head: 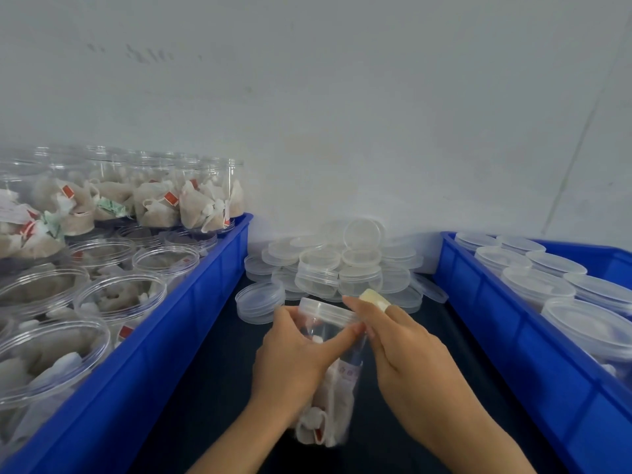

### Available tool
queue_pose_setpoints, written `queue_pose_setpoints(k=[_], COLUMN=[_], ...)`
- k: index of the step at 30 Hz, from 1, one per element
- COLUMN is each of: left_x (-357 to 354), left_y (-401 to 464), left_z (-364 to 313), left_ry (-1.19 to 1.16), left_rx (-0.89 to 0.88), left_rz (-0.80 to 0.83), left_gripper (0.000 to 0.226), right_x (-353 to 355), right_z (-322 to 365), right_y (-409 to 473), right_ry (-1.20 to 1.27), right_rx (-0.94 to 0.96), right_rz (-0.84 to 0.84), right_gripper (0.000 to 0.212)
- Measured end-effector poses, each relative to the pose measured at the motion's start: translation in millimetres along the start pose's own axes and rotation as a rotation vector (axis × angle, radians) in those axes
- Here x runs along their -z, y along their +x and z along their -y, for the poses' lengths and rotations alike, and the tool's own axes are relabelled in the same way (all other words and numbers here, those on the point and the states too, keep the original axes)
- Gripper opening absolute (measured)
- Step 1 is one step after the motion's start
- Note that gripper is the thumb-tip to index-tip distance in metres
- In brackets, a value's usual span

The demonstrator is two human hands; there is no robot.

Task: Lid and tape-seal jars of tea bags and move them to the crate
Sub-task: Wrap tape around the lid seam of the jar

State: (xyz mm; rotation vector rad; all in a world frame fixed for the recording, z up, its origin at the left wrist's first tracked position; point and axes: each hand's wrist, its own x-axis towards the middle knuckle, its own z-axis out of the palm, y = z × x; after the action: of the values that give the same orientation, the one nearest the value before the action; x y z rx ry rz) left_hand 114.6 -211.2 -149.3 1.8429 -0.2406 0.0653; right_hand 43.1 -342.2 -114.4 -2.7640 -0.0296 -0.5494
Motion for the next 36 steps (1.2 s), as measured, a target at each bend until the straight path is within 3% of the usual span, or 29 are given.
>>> queue_pose_setpoints(k=[4, 8, 11, 16, 22, 27, 36], left_x=[-0.6, 3.0, 6.0, 6.7, 13.0, 20.4, 25.5], left_y=[-1.7, 0.8, 5.2, 6.7, 11.1, 18.3, 24.0], left_z=[2.9, 7.3, 11.5, 11.2, 13.0, 19.6, 20.4], left_ry=[-0.143, -0.185, -0.222, -0.314, -0.478, -0.489, -0.465], left_rx=[-0.041, -0.104, -0.097, -0.082, -0.013, -0.017, -0.041], left_rz=[-0.020, -0.032, -0.016, 0.027, 0.209, 0.353, 0.479], left_gripper=[0.089, 0.089, 0.091, 0.083, 0.087, 0.090, 0.105], right_x=[8.6, 15.1, 13.8, 12.8, 9.0, 8.4, 10.1], right_z=[-5.5, -10.2, -10.4, -19.9, -24.0, -29.9, -31.2], right_y=[-1.8, 1.4, 1.9, 2.9, 6.3, 8.1, 8.9], right_ry=[0.026, 0.119, 0.139, 0.169, 0.201, 0.328, 0.263], right_rx=[-0.025, -0.138, -0.091, -0.110, -0.023, -0.048, -0.014], right_rz=[0.020, 0.166, 0.191, 0.185, 0.163, 0.173, 0.109], right_gripper=[0.045, 0.045, 0.037, 0.045, 0.056, 0.050, 0.038])
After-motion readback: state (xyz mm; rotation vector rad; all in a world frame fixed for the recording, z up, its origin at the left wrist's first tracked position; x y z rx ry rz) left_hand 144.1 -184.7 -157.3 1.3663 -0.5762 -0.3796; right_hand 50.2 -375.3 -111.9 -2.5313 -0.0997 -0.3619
